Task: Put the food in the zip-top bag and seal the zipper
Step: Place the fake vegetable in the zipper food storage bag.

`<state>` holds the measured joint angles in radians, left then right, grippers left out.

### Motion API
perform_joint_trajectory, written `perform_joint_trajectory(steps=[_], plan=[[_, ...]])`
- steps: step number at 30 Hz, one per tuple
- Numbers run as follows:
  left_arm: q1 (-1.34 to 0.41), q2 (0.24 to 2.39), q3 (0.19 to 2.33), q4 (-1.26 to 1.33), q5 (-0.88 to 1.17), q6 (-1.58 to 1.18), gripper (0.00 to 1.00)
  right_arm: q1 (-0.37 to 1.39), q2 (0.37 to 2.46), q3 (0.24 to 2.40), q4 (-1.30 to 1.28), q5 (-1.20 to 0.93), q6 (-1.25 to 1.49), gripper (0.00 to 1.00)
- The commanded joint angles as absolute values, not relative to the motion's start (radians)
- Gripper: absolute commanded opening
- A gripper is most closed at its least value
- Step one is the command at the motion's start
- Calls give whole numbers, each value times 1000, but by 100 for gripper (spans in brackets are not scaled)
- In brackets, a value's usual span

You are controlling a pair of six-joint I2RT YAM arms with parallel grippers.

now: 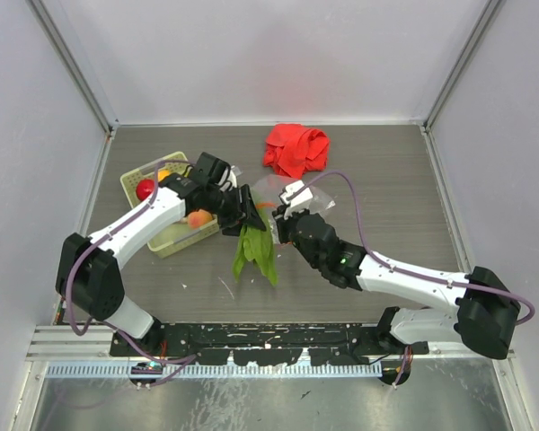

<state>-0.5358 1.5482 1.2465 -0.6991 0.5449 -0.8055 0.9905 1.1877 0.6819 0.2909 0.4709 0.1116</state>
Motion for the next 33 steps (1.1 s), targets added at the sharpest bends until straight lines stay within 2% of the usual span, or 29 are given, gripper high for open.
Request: perform_joint_trajectory(steps=[1,8,16,23,33], plan=[[-525,1481,1243,-680,511,-834,53,985,1203,779,278,492,220,1],[-509,1403,1205,-654,477,-896,57,953,1250,855,166,461,367,0],[-490,1321,1186,-699,419,-900,64,929,1262,858,156,424,423,1],[-476,1201,1160,-783,311,-869,66,909,1257,852,159,395,450,1],[-477,1081,911,-605,282,-981,65,886,1254,865,160,335,496,0]])
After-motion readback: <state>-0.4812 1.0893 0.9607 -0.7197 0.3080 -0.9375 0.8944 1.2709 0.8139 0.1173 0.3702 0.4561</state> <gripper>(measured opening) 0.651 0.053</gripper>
